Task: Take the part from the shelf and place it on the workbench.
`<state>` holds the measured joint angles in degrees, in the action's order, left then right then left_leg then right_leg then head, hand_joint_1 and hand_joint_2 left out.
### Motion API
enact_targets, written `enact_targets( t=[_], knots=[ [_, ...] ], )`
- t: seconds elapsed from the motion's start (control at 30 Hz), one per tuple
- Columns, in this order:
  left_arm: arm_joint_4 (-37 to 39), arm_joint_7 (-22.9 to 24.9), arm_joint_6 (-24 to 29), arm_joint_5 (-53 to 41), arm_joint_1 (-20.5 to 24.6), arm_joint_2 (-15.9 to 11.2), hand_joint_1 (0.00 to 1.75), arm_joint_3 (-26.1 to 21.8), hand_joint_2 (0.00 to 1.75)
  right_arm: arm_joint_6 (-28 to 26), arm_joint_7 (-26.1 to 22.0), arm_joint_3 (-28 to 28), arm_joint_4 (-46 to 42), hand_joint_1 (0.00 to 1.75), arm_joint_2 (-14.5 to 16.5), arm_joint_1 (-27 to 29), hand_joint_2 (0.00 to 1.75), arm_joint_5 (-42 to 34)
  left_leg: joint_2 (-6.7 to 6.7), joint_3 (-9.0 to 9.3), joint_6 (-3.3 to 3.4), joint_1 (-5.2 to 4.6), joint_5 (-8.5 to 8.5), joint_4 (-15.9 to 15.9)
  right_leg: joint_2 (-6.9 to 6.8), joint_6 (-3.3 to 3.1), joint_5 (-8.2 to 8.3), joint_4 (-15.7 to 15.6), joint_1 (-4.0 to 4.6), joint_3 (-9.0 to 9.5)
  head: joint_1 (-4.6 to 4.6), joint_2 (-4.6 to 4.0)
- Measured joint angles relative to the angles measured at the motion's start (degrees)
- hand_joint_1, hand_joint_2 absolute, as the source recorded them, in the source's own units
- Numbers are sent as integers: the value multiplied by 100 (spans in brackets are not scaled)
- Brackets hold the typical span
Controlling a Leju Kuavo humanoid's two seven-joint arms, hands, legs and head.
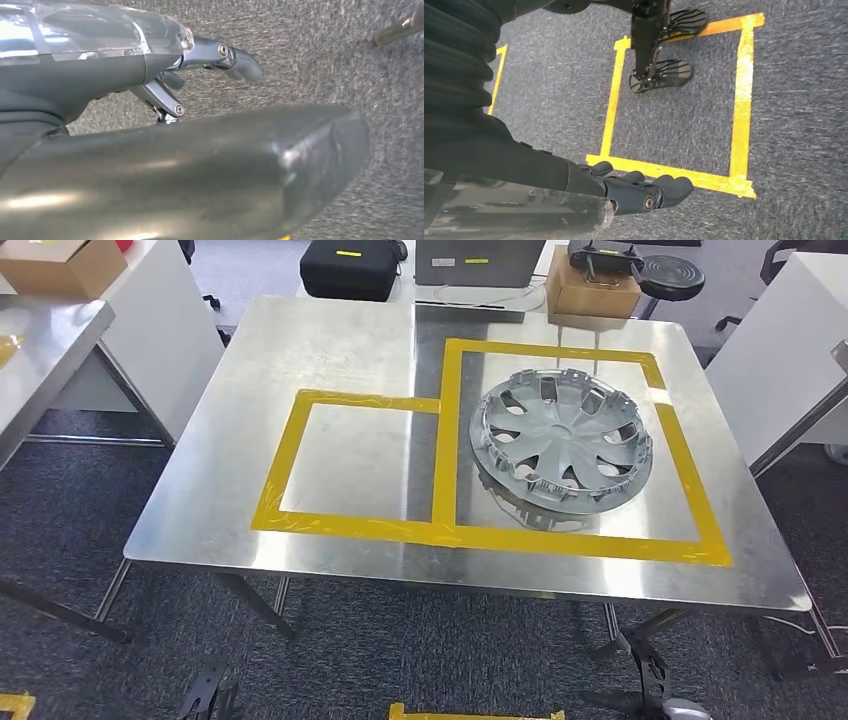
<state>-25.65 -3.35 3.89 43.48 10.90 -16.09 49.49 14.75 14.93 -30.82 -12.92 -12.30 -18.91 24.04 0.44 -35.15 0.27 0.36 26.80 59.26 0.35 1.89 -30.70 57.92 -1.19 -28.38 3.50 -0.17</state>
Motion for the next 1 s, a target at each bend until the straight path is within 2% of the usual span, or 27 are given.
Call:
enact_targets(
  t=[0.07, 0.13, 0.17, 0.2, 0.27, 0.3, 0.33, 0.43, 0.57, 0.63, 0.67, 0.73, 0.77, 0.8, 0.83, 0.87, 0.9, 0.93, 0.97, 1.0],
  knots=[
    [36, -14, 5, 45, -40, 0, 0, 20, 0, -17, 17, 89, -8, 0, -11, 14, 175, -126, 6, -24, -86, 8, -56, -9, -3, -45, 12, -76, 27, -4, -4, 0],
    [60, -31, 22, 100, -74, 3, 0, 33, 0, -26, 22, 173, -11, 0, -10, 14, 175, -243, 4, -65, -160, 17, 39, 55, -28, -123, 82, -127, 17, -42, -29, 0],
    [67, -34, 33, 120, -76, 6, 0, 40, 0, -26, 25, 214, -13, 0, -3, 11, 175, -284, -7, -120, -191, 22, 203, 203, -44, -169, 132, -154, 10, -70, -65, 0],
    [73, -33, 45, 133, -72, 9, 0, 46, 0, -26, 32, 259, -13, 0, 6, 10, 175, -320, -22, -209, -214, 31, 441, 458, -61, -201, 175, -170, 5, -105, -110, 0],
    [83, -32, 57, 157, -75, 11, 0, 56, 0, -24, 49, 343, -13, 0, 24, 22, 175, -408, -48, -413, -259, 37, 883, 1133, -79, -225, 241, -163, 13, -201, -208, 0],
    [89, -33, 58, 172, -84, 10, 0, 60, 0, -23, 55, 391, -13, 0, 32, 35, 175, -472, -51, -454, -278, 40, 968, 1366, -88, -220, 272, -149, 15, -256, -246, 0],
    [96, -38, 58, 187, -92, 9, 0, 67, 0, -22, 58, 438, -13, 0, 39, 50, 175, -539, -50, -407, -295, 47, 937, 1427, -96, -210, 299, -129, 15, -312, -279, 0],
    [106, -52, 59, 213, -96, 3, 0, 90, 0, -21, 59, 532, -13, 0, 49, 74, 175, -673, -43, -96, -317, 71, 646, 1098, -109, -181, 337, -76, 5, -414, -324, 0],
    [106, -55, 59, 215, -95, 2, 0, 95, 0, -21, 59, 541, -13, 0, 51, 74, 175, -690, -41, -34, -318, 75, 601, 1008, -109, -177, 339, -69, 2, -425, -327, 0],
    [107, -61, 58, 222, -93, -4, 0, 104, 0, -21, 59, 565, -14, 0, 56, 72, 175, -725, -35, 136, -324, 85, 510, 753, -109, -168, 344, -43, -5, -448, -332, 0],
    [107, -64, 66, 231, -85, -4, 0, 112, 0, -24, 61, 596, -22, 0, 57, 70, 175, -765, -36, 286, -321, 86, 494, 514, -108, -148, 350, -10, 1, -481, -354, 0],
    [114, -87, 85, 272, -67, -2, 0, 146, 0, -35, 83, 759, -48, 0, 56, 89, 175, -977, -42, 435, -176, 86, 430, 130, -98, -33, 328, 99, 0, -584, -357, 0],
    [118, -108, 88, 296, -57, -2, 0, 164, 0, -42, 91, 850, -61, 0, 51, 103, 175, -1097, -47, 436, -81, 78, 406, 16, -93, 26, 206, 249, 2, -661, -335, 0],
    [124, -130, 83, 317, -55, -5, 0, 181, 0, -48, 95, 936, -67, 0, 44, 119, 175, -1210, -48, 358, 16, 69, 343, 9, -88, 72, 4, 486, -4, -745, -286, 0],
    [128, -139, 74, 328, -52, -8, 0, 190, 0, -57, 91, 988, -69, 0, 39, 126, 175, -1272, -47, 296, 55, 51, 298, 11, -87, 81, -271, 822, 0, -838, -249, 0],
    [133, -130, 73, 334, -53, -9, 0, 198, 0, -76, 94, 1037, -73, 0, 34, 133, 175, -1335, -45, 231, 83, 29, 249, 13, -87, 80, -503, 1190, 5, -920, -213, 0],
    [138, -103, 83, 335, -54, -9, 0, 205, 0, -98, 106, 1087, -77, 0, 31, 141, 175, -1391, -45, 165, 102, 3, 199, 15, -85, 68, -634, 1480, 13, -960, -193, 0],
    [144, -77, 92, 335, -57, -11, 0, 216, 0, -119, 121, 1139, -80, 0, 28, 155, 175, -1440, -45, 99, 115, -27, 148, 17, -82, 41, -639, 1612, 26, -926, -176, 0],
    [151, -66, 91, 335, -65, -20, 0, 231, 0, -131, 133, 1184, -83, 0, 20, 172, 175, -1480, -46, 38, 126, -56, 98, 18, -79, -4, -532, 1547, 43, -805, -160, 0],
    [161, -84, 76, 341, -74, -31, 0, 245, 0, -129, 130, 1224, -87, 0, 8, 187, 175, -1517, -47, -14, 132, -86, 52, 18, -73, -68, -367, 1288, 71, -601, -144, 0]
  ],
)
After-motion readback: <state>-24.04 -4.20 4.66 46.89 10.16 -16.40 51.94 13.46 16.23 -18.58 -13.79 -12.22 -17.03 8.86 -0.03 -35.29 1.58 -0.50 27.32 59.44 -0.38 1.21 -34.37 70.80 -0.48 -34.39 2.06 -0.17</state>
